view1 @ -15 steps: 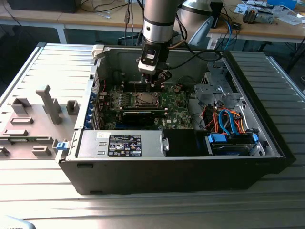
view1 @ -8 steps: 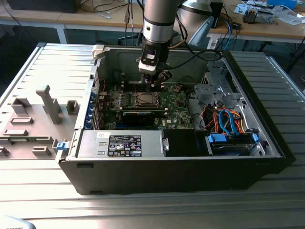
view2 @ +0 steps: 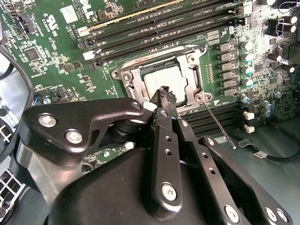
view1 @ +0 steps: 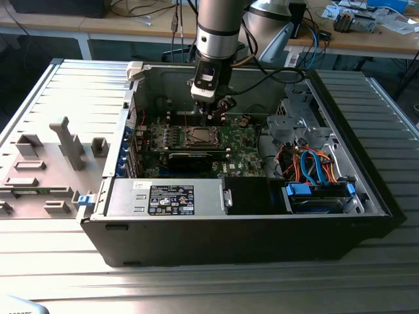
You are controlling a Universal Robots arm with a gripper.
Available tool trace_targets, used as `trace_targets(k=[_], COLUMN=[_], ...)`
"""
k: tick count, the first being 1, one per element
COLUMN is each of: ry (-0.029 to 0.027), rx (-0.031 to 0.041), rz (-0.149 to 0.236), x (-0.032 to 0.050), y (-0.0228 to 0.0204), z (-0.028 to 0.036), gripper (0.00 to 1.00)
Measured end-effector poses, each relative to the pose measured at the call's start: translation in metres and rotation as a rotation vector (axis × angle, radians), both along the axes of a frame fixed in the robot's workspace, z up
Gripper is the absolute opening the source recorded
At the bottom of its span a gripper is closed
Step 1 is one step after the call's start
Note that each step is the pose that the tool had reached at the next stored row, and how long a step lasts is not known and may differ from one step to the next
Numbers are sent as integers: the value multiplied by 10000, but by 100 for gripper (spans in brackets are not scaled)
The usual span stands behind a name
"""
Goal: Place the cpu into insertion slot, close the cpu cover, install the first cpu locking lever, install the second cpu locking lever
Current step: 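Install the first cpu locking lever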
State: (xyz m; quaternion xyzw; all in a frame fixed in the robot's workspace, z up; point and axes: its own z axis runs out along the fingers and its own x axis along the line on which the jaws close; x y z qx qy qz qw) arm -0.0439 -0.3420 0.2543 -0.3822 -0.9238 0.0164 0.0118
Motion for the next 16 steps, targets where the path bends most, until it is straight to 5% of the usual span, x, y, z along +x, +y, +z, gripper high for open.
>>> trace_targets(k=[16], ry=[0], rx=[0], rz=[198], x=[0], y=[0], z=[0], gripper=[11])
